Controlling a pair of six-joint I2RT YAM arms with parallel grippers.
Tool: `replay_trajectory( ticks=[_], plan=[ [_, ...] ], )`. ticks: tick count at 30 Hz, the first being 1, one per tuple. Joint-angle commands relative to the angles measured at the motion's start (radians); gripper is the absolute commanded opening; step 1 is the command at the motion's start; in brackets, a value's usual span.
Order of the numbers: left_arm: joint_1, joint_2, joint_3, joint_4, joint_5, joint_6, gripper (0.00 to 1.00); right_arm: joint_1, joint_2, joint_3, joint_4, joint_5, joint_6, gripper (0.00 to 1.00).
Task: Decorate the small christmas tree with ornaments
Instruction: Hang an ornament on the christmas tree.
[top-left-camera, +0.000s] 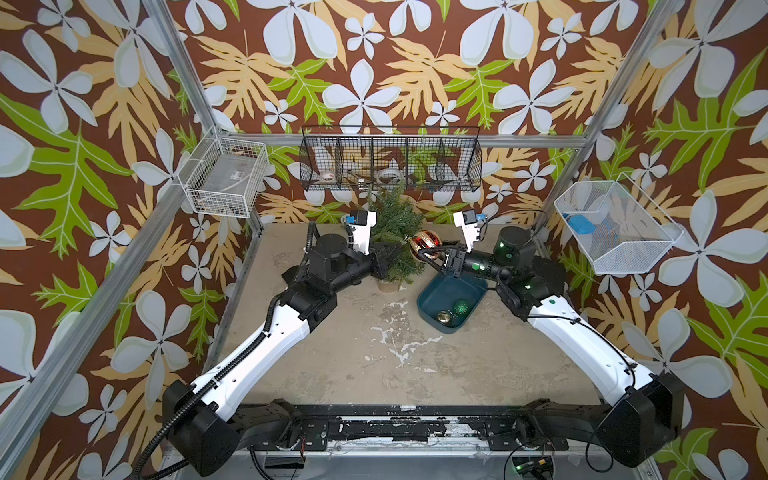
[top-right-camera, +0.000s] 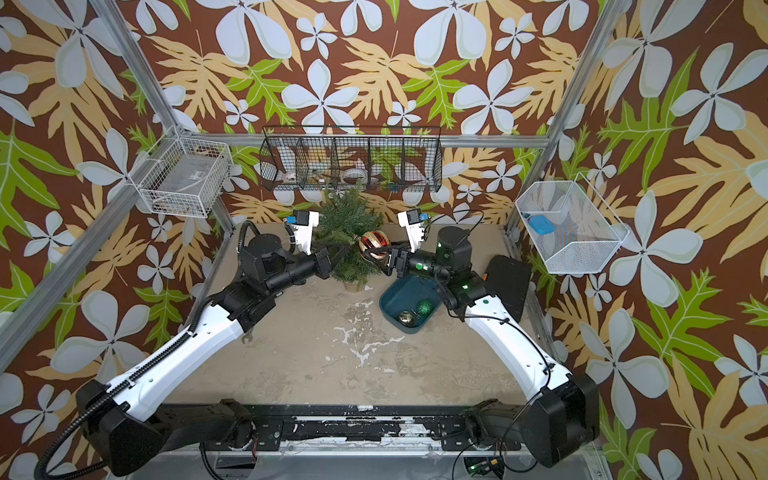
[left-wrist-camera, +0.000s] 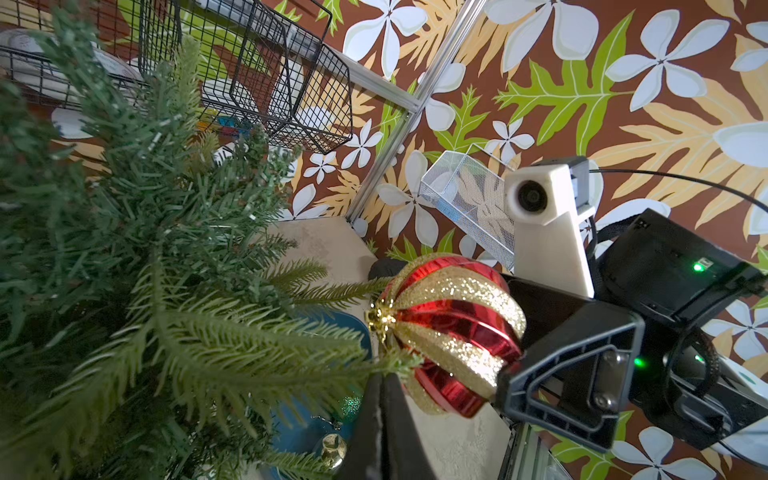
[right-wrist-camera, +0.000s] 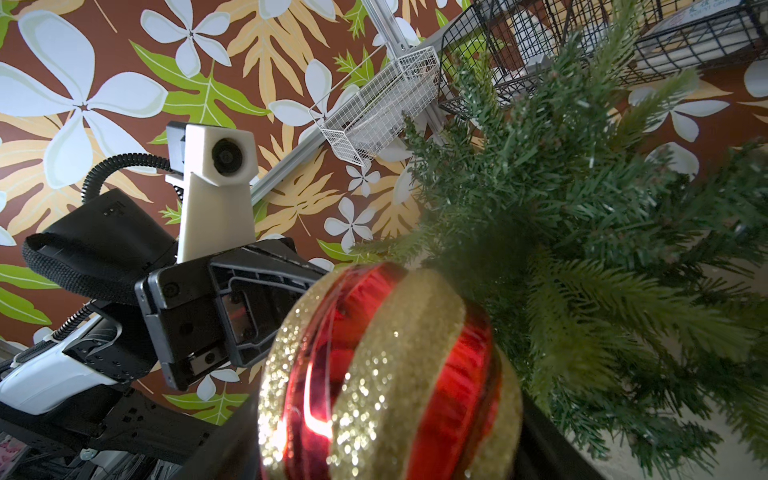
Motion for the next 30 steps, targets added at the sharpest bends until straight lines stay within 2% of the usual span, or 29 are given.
replay_trajectory(
  ticks=[1, 12, 30],
  plan=[
    [0.004, 0.008, 0.017, -0.002, -0.028, 0.005, 0.00, 0.001, -0.006, -0.004, 0.013, 0.028, -0.005, 0.70],
    [0.005, 0.012, 0.024, -0.008, -0.053, -0.002, 0.00, 0.001, -0.050, -0.015, -0.037, 0.054, -0.021, 0.83],
    [0.005, -0.042, -0.033, 0.004, -0.048, -0.020, 0.00, 0.001, -0.147, -0.032, -0.098, 0.083, -0.041, 0.83]
  ],
)
